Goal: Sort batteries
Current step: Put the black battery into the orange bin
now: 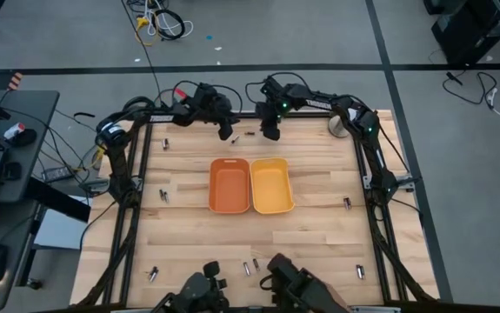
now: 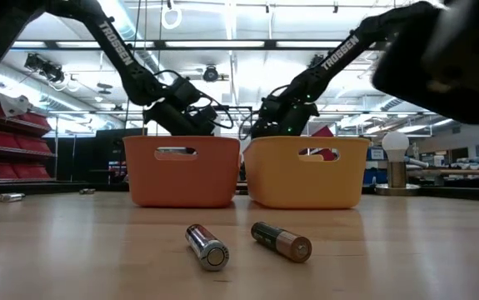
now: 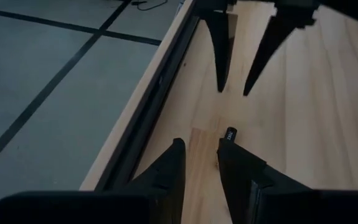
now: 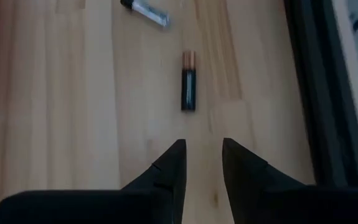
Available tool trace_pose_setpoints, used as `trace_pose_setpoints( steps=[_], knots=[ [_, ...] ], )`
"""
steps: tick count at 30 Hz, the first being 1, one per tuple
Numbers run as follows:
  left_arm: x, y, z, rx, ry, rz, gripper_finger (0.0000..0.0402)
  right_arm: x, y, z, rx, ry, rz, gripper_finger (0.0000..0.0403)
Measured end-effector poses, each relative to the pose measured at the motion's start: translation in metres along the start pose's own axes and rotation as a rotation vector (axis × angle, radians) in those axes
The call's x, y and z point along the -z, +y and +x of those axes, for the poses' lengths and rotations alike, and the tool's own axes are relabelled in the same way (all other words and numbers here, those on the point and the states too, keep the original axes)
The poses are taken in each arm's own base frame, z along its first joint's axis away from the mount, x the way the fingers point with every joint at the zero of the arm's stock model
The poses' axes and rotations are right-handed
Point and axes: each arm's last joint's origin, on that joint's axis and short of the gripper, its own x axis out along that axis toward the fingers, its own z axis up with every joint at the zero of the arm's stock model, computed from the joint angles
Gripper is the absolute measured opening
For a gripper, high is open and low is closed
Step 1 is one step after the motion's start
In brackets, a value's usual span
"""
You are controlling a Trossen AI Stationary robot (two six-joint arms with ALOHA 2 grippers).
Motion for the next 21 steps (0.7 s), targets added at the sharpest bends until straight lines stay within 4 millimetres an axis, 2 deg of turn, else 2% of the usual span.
trace_pose_setpoints(
  steps=[8,13,21],
  knots=[
    [-0.003,0.000,0.001,0.005,-0.016,0.060,0.0091,0.025,-0.019,-0.012,-0.109,0.011,0.119,0.0067],
    [-0.004,-0.001,0.001,0.017,0.009,0.029,0.0091,0.042,-0.022,-0.009,-0.158,0.036,0.174,0.0049],
    [-0.033,0.007,0.003,0.032,0.100,0.060,0.0090,0.051,-0.016,-0.001,-0.181,0.071,0.220,0.0029]
  ],
)
